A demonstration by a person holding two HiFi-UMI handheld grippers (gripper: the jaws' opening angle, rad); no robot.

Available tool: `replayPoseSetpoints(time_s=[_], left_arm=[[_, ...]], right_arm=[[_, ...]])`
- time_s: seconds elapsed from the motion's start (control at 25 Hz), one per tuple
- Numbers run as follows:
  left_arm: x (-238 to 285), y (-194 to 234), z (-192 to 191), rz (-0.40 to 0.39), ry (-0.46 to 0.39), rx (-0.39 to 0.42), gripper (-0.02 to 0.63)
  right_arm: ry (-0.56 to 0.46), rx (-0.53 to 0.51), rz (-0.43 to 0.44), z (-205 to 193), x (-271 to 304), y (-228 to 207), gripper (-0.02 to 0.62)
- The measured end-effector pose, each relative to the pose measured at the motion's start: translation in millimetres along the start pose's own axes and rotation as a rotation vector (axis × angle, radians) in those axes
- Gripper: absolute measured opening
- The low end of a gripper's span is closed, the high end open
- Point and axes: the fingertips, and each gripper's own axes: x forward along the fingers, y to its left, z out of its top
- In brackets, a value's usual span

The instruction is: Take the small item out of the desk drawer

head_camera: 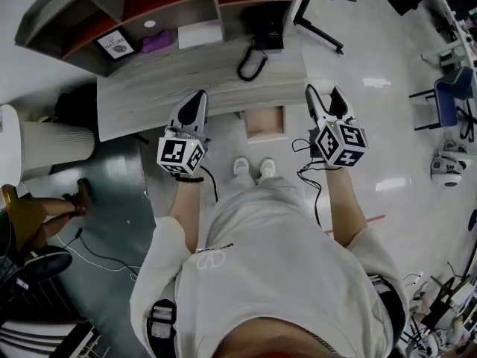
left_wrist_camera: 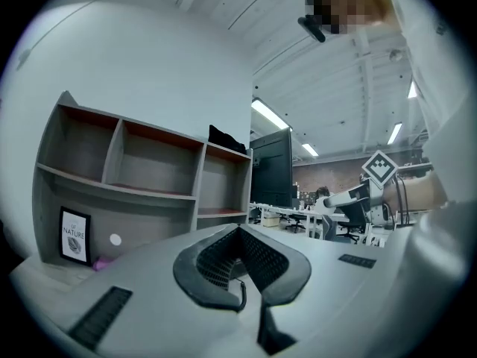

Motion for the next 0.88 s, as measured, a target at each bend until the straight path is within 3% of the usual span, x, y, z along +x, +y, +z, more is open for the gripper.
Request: replayPoseSetpoints(time_s=[0.36,0.88], left_arm=[[-12.8,10.9,44.0,0.022,0.024,0.1,-0.002],[-21.7,29.1,93.6,0.067,-0.053,0.161,-0.002]], right_arm=[[-0.17,-0.011,-0.061,73.1,-39.9,-18.0,0.259],[-0.288,-0.022,-0.09,119.1,-68.0,-26.4,0.259]])
